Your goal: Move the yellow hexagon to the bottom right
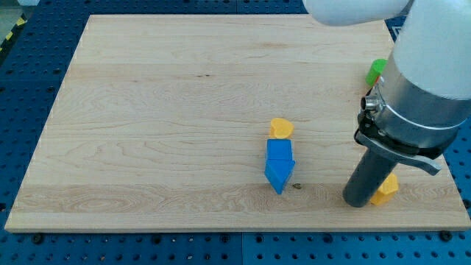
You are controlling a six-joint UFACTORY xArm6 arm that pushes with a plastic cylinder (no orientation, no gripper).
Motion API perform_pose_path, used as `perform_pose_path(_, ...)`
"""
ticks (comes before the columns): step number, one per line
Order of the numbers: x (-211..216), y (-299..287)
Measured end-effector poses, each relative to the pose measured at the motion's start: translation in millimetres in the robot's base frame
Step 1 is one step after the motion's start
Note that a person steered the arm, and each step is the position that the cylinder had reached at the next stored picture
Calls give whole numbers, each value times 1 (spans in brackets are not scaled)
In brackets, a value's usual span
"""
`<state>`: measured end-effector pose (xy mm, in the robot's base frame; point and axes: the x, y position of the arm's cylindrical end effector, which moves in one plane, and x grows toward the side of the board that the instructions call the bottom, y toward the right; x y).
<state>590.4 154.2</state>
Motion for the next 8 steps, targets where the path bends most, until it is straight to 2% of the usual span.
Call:
perform_pose_path(6, -15, 10)
perform_pose_path(8, 0, 51)
